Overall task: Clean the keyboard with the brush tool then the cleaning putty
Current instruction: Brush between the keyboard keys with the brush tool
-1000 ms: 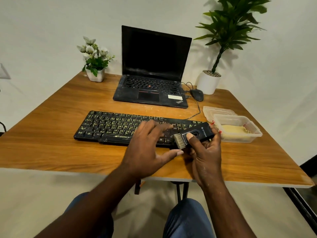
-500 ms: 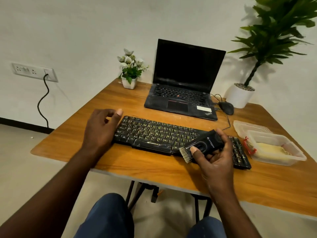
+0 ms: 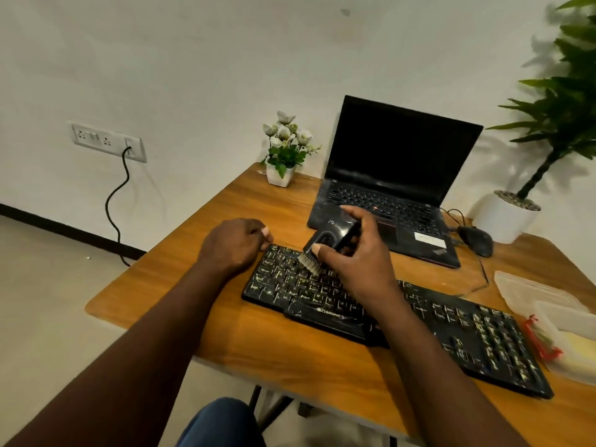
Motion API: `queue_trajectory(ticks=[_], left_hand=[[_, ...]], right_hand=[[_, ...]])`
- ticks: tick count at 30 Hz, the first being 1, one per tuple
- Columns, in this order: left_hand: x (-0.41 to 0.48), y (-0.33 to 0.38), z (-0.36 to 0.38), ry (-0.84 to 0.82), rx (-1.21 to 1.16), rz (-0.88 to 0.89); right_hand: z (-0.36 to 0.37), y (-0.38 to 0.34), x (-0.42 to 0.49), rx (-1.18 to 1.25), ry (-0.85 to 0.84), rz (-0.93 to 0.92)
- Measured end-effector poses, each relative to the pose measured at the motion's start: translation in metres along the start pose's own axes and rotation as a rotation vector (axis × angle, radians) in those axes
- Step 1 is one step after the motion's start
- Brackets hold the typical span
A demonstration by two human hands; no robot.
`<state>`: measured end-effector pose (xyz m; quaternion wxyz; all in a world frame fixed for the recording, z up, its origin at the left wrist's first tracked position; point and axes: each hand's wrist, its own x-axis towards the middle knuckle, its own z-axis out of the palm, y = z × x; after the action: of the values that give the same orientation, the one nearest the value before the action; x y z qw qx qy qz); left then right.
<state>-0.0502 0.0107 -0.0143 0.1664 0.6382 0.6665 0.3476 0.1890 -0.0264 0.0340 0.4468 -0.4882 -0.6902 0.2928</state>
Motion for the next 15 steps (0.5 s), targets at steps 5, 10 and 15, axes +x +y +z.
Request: queue_trajectory(ticks=[5,10,15], left_hand=[[0.012,-0.006,0.001,-0.080,0.003,0.049],[0.015,-0.008,0.002,-0.085,0.004,0.065],[0.016,-0.008,0.000,-0.079,0.008,0.077]], right_hand=[[0.033,-0.002,0.045,-0.076,-0.100,-0.008],[0.052,-0.003,0.060,-0.196,-0.092,-0.074],[0.059,-0.003,0.062,-0.300,-0.091,-0.131]])
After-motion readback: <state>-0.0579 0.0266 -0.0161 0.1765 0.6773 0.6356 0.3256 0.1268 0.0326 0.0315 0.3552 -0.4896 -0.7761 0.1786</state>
